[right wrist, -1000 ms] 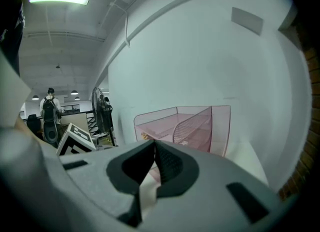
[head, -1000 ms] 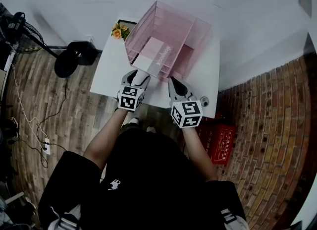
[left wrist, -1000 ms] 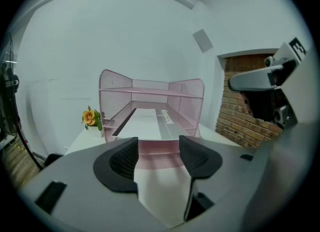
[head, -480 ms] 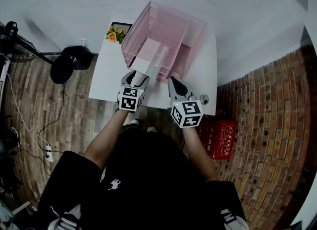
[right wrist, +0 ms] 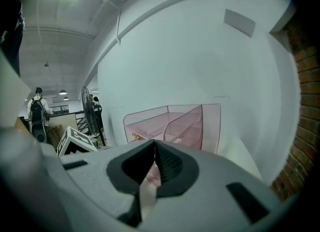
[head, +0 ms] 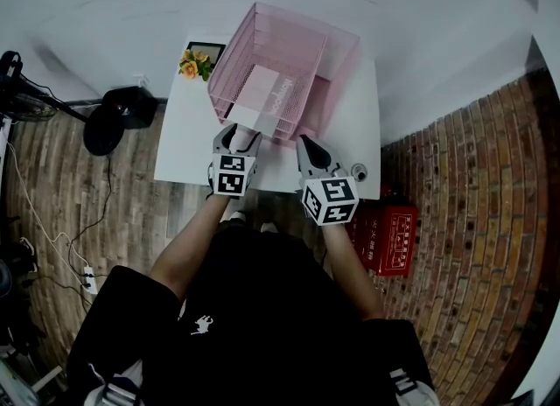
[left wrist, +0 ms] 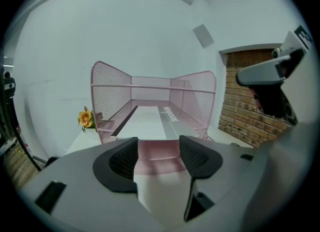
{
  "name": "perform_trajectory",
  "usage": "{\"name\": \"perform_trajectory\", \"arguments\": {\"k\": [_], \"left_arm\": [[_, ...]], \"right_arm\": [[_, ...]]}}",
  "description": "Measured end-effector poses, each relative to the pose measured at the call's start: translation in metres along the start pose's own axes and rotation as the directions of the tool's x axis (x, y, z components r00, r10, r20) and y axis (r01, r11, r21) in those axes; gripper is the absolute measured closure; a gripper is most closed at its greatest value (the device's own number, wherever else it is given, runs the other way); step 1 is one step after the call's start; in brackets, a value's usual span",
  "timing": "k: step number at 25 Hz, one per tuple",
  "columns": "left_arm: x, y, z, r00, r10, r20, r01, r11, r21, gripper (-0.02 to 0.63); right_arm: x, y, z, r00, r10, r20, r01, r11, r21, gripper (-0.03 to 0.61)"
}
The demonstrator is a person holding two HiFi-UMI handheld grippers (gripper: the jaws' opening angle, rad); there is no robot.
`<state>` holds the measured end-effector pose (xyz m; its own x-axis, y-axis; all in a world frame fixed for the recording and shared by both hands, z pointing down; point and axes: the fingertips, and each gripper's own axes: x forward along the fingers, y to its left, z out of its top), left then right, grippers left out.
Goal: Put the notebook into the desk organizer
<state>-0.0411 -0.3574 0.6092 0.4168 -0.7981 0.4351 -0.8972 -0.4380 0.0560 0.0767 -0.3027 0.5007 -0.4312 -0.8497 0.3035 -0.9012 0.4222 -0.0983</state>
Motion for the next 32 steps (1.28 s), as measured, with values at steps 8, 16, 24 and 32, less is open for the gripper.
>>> {"name": "perform_trajectory", "arguments": {"k": [8, 16, 24, 32], "left_arm": [[0.007, -0.001, 0.005, 1.0, 0.017, 0.001, -0.017, 1.0, 0.01, 0.35], [0.013, 0.0, 0.008, 1.0, 0.029, -0.001, -0.029, 0.999, 0.013, 0.35], [0.018, 0.0, 0.012, 0.999, 0.036, 0.0, -0.036, 0.999, 0.012, 0.35], [0.022, 0.001, 0.014, 0.998, 0.057, -0.009, -0.057, 0.998, 0.01, 0.35]], "right_arm": [[0.0, -0.007, 0.001, 1.0, -0.017, 0.002, 0.017, 1.0, 0.01, 0.575], [0.001, -0.013, 0.001, 1.0, -0.019, 0.002, 0.019, 1.0, 0.013, 0.575], [0.001, -0.019, 0.001, 1.0, -0.024, 0.004, 0.024, 1.0, 0.018, 0.575], [-0.002, -0.025, 0.001, 1.0, -0.021, 0.01, 0.02, 1.0, 0.024, 0.575]]}}
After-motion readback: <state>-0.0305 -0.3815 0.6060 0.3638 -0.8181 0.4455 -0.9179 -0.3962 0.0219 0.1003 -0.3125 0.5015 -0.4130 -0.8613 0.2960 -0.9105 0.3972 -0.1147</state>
